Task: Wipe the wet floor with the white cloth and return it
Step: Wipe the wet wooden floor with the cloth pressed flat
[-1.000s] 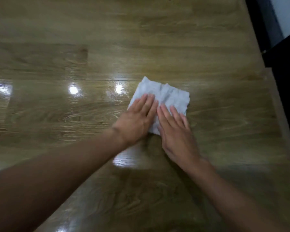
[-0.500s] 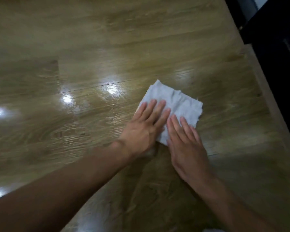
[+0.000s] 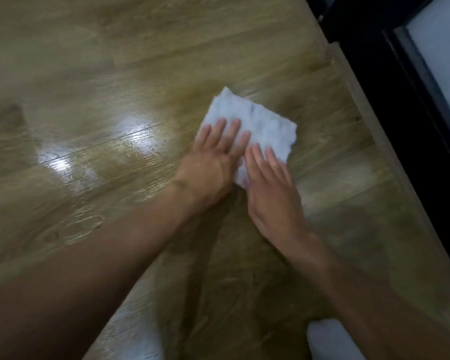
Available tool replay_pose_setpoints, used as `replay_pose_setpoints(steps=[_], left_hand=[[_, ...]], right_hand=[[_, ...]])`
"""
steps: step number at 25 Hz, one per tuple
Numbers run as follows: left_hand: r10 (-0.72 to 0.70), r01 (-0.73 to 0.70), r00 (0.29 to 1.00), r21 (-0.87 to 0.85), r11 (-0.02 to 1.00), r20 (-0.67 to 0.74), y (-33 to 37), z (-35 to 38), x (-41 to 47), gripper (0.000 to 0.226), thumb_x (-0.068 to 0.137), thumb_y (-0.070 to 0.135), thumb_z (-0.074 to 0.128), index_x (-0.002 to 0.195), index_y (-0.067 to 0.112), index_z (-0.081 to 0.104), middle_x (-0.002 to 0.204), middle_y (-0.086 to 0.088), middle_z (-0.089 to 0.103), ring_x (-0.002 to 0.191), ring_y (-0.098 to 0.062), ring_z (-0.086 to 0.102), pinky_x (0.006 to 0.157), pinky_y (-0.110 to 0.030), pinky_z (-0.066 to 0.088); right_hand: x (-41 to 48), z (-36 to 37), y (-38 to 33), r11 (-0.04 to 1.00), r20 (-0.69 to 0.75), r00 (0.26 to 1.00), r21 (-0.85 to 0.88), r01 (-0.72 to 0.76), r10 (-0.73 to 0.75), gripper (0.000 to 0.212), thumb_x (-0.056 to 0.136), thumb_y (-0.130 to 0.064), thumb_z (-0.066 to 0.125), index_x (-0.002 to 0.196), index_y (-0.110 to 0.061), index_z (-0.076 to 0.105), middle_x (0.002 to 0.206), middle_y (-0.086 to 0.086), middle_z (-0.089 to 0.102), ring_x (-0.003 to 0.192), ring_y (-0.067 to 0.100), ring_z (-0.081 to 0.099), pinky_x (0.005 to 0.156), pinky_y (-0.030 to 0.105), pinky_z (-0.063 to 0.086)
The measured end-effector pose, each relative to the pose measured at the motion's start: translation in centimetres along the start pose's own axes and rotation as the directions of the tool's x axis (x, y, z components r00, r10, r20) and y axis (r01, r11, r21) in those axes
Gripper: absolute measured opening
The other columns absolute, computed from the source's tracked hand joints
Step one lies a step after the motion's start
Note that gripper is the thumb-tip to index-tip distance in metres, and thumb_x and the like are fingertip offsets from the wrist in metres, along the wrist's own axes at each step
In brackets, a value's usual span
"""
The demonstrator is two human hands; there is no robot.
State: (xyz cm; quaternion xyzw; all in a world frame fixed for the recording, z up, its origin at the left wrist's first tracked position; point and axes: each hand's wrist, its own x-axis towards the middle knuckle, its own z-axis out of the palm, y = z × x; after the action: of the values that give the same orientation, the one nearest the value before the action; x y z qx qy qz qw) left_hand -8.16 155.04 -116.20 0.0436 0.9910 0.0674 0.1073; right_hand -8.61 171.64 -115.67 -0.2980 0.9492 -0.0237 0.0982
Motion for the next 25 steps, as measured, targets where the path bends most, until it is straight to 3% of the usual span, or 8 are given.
replay_pose_setpoints(steps=[3, 6, 9, 12, 17, 22, 25], left_hand=[[0.185, -0.186, 0.982, 0.020, 0.982, 0.035, 5.6, 1.7, -2.8, 0.059, 0.099, 0.036, 0.012, 0.154, 0.014, 0.003, 0.160, -0.014, -0.003, 0.147, -0.035, -0.006, 0.120, -0.048, -0.003], [0.241, -0.241, 0.971, 0.039, 0.970, 0.013, 4.1, 0.9, -0.4, 0.063, 0.096, 0.034, 0.004, 0.153, 0.007, 0.007, 0.160, -0.016, 0.002, 0.148, -0.034, -0.001, 0.121, -0.047, 0.003], [0.162, -0.163, 0.986, 0.031, 0.986, 0.043, 1.3, -1.1, 4.0, 0.065, 0.096, 0.035, 0.011, 0.153, 0.007, 0.003, 0.161, -0.015, -0.002, 0.149, -0.032, -0.002, 0.121, -0.045, 0.001], [0.081, -0.080, 0.992, -0.023, 0.997, 0.098, 0.7, -2.5, 7.0, 0.067, 0.099, 0.035, 0.027, 0.154, 0.008, 0.001, 0.161, -0.014, -0.005, 0.148, -0.031, -0.005, 0.120, -0.046, -0.002], [-0.026, 0.032, 0.974, -0.023, 0.999, 0.223, 2.3, -3.4, 7.0, 0.074, 0.099, 0.045, 0.029, 0.153, 0.010, -0.007, 0.160, -0.012, -0.014, 0.148, -0.030, -0.012, 0.120, -0.047, -0.003], [0.265, -0.282, 0.949, 0.083, 0.956, 0.168, 11.0, 0.0, -1.3, 0.060, 0.104, 0.033, 0.013, 0.151, 0.008, -0.015, 0.157, -0.019, -0.019, 0.145, -0.039, -0.016, 0.118, -0.051, -0.007], [0.319, -0.338, 0.934, 0.107, 0.935, 0.163, 14.5, 1.4, -1.6, 0.061, 0.104, 0.035, 0.012, 0.150, 0.006, -0.014, 0.157, -0.017, -0.020, 0.145, -0.036, -0.019, 0.118, -0.050, -0.011]], right_hand=[[-7.6, 0.4, 1.9, 0.997, 0.107, 0.994, -0.073, -0.010, 0.018, 0.053, 0.102, -0.018, 0.026, 0.153, -0.005, 0.015, 0.161, 0.013, 0.012, 0.149, 0.030, 0.007, 0.116, 0.049, 0.023], [-5.2, 0.2, 1.2, 0.990, 0.104, 0.984, -0.022, -0.140, 0.142, 0.062, 0.095, -0.017, 0.036, 0.153, -0.009, 0.017, 0.161, 0.008, 0.015, 0.149, 0.028, 0.010, 0.119, 0.047, 0.018], [1.2, -0.4, 0.9, 0.979, 0.137, 0.972, 0.040, -0.198, 0.191, 0.073, 0.091, -0.020, 0.041, 0.154, -0.011, 0.006, 0.163, 0.004, 0.004, 0.149, 0.027, 0.000, 0.120, 0.044, 0.006], [5.8, -1.5, 2.3, 0.981, 0.168, 0.970, 0.060, -0.187, 0.175, 0.069, 0.096, -0.022, 0.040, 0.154, -0.012, 0.003, 0.163, 0.002, 0.002, 0.149, 0.028, 0.000, 0.119, 0.043, 0.005], [4.9, -1.6, 3.4, 0.986, 0.119, 0.989, 0.131, -0.103, 0.087, 0.062, 0.101, -0.024, 0.038, 0.154, -0.012, 0.008, 0.163, 0.003, 0.006, 0.149, 0.026, 0.003, 0.119, 0.042, 0.006], [-11.5, 0.0, 5.4, 0.990, 0.107, 0.984, 0.008, -0.143, 0.141, 0.060, 0.098, -0.023, 0.035, 0.153, -0.011, 0.017, 0.161, 0.004, 0.018, 0.149, 0.022, 0.012, 0.118, 0.042, 0.024], [-14.5, 0.9, 6.9, 0.972, 0.075, 0.970, 0.019, -0.234, 0.232, 0.055, 0.097, -0.025, 0.029, 0.150, -0.012, 0.028, 0.157, 0.004, 0.029, 0.146, 0.023, 0.022, 0.116, 0.042, 0.029]])
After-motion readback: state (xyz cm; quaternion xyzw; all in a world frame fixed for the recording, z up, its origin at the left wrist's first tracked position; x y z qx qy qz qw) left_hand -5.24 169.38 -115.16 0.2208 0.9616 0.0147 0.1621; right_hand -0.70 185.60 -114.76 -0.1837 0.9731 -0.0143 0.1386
